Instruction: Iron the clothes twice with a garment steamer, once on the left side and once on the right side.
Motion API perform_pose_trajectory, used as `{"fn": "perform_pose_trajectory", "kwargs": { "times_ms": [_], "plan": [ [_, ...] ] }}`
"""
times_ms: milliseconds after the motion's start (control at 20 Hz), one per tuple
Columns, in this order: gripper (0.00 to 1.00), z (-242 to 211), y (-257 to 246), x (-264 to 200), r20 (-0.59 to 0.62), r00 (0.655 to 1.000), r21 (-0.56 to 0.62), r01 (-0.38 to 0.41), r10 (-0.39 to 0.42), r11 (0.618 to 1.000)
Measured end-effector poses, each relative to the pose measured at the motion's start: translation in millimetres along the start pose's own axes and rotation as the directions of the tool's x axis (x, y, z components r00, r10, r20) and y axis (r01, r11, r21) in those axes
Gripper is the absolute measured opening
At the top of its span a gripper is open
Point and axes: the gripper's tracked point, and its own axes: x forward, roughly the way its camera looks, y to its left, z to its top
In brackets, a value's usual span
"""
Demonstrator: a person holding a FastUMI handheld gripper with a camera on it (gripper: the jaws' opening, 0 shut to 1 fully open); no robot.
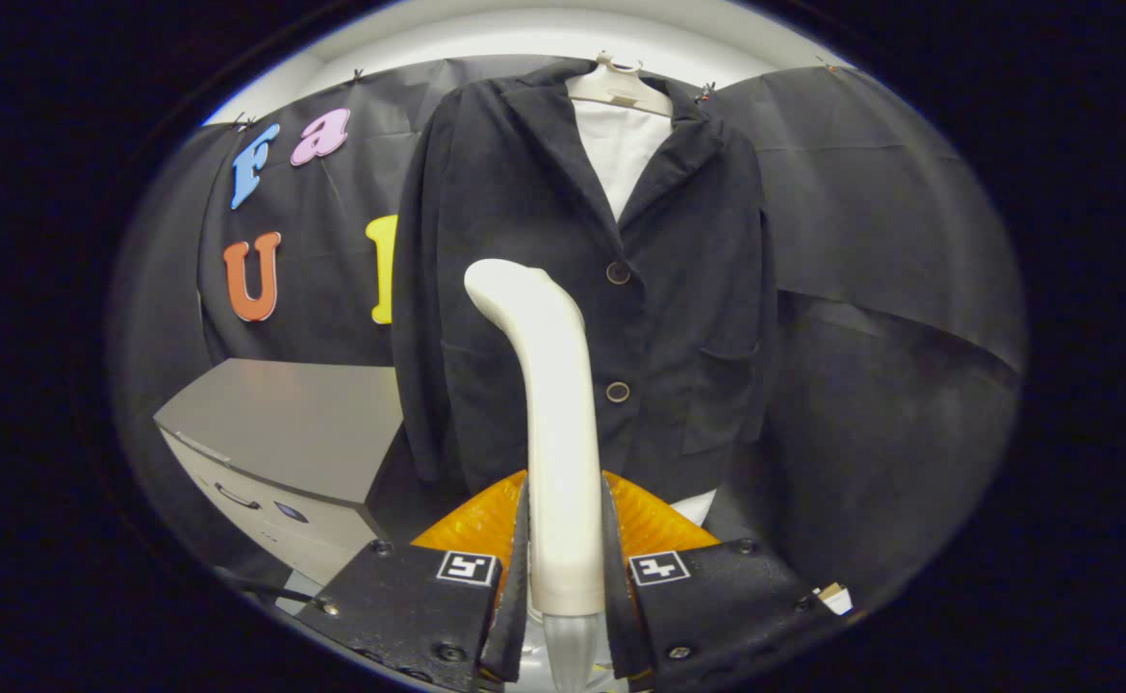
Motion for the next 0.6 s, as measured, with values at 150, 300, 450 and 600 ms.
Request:
{"fn": "perform_pose_trajectory", "kwargs": {
  "times_ms": [150, 300, 450, 600],
  "plan": [
    [0.37, -20.9, -4.3, 4.6, -0.041, 0.999, 0.001, 0.003, -0.003, 1.0],
    [0.37, -34.8, -6.1, 10.1, -0.076, 0.997, 0.001, 0.005, -0.004, 1.0],
    [0.37, -50.8, -8.4, 11.1, -0.106, 0.994, 0.005, 0.001, -0.001, 1.0],
    [0.37, -67.6, -9.3, 16.1, -0.133, 0.991, 0.006, 0.003, -0.002, 1.0]
  ]
}}
